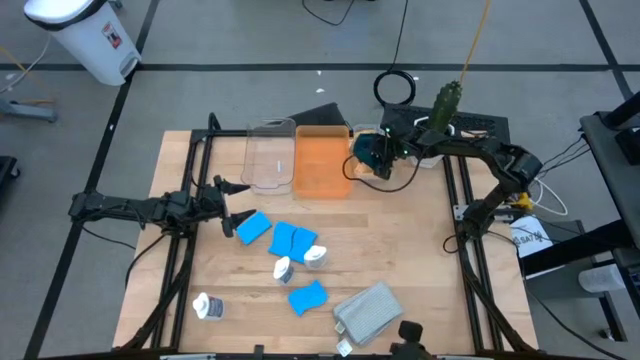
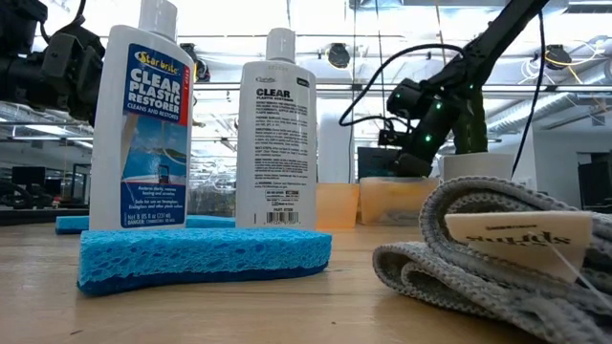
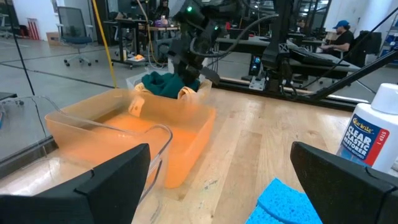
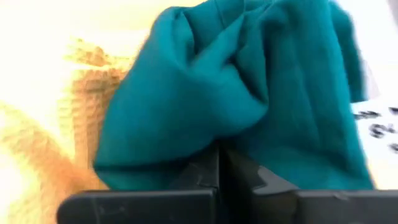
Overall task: Pick & Place Kitchen Items
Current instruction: Put the blue microfiber cloth into the white bin
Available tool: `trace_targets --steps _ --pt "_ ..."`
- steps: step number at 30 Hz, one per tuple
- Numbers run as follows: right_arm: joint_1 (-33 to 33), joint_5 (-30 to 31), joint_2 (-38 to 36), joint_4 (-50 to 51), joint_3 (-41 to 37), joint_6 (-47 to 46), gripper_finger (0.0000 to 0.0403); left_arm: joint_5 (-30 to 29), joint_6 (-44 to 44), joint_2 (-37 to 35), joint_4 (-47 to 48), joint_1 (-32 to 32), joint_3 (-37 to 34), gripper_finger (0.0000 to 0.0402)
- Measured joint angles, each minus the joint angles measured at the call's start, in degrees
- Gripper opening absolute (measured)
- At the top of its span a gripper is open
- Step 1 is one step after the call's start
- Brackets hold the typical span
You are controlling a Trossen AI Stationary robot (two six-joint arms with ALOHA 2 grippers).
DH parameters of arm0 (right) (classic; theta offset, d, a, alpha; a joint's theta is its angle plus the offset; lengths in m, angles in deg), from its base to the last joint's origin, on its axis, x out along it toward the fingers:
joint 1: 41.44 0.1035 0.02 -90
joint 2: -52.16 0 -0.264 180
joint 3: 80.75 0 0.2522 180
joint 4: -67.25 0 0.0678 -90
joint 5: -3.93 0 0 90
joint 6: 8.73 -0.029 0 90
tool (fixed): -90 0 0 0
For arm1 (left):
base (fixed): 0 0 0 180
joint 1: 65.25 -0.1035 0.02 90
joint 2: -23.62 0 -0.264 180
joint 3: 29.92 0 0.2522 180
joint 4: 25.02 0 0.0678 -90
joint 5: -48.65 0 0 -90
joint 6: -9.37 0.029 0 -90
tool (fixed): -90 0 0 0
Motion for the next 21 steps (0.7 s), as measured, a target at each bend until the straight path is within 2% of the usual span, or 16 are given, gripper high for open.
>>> trace_targets --steps 6,10,14,21 --pt "0.17 0.11 -8.50 -0.33 -0.04 -2.52 0.0000 0.01 0.00 0.01 -0.01 0.00 -0.01 0.0395" --pt "-0.03 -4.01 -10.25 -0.93 -0.01 -5.60 0.0000 0.00 0.00 0.00 0.00 -0.02 -0.01 0.0395" --pt "0.03 -7.64 -7.37 -2.95 0.00 -7.95 0.0000 0.02 0.00 0.02 0.00 0.00 -0.02 0.0395" --pt "0.04 -7.53 1.88 -8.68 0.02 -9.46 0.0000 0.02 0.00 0.00 0.00 -0.02 0.00 0.0395"
